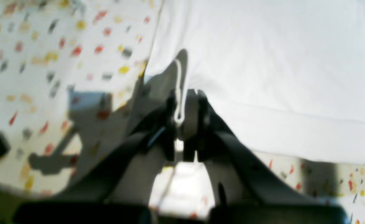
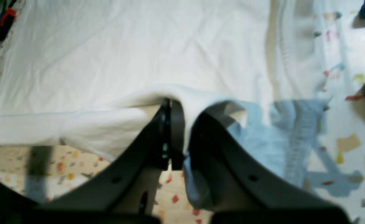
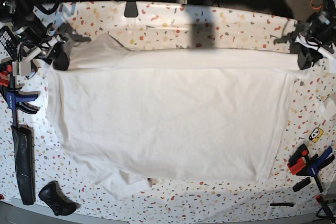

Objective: Fold the T-shirt properly
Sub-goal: 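Lift the shoulder edge and pull it over the shirt body toward the hem, then lower the folded edge onto the shirt and open both grippers, then regrasp the folded shirt edge with both grippers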

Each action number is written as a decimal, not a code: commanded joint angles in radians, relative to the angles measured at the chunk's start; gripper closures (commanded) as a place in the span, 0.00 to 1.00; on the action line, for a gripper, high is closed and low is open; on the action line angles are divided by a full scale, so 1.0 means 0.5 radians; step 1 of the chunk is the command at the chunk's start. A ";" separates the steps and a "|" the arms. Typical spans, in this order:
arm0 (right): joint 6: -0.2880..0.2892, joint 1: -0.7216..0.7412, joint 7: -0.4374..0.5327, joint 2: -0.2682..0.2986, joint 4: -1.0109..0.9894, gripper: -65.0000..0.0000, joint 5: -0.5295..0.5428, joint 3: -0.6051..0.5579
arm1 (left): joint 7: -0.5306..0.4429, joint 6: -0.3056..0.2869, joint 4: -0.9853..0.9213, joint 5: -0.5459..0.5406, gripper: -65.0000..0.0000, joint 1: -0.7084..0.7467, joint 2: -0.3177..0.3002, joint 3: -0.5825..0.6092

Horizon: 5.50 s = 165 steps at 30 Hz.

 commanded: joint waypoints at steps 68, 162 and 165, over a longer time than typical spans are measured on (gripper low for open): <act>-0.209 0.894 0.267 0.045 -0.913 1.00 -0.680 -0.105 | -0.358 0.017 -1.533 0.632 1.00 -1.302 -0.035 0.356; -0.014 0.683 -0.303 0.162 -1.200 0.67 0.203 0.253 | 0.436 0.037 -1.529 -0.123 0.64 -1.226 -0.317 0.364; -0.013 0.716 -0.218 0.104 -1.200 0.67 0.085 0.205 | 0.436 0.037 -1.529 -0.123 0.64 -1.225 -0.318 0.363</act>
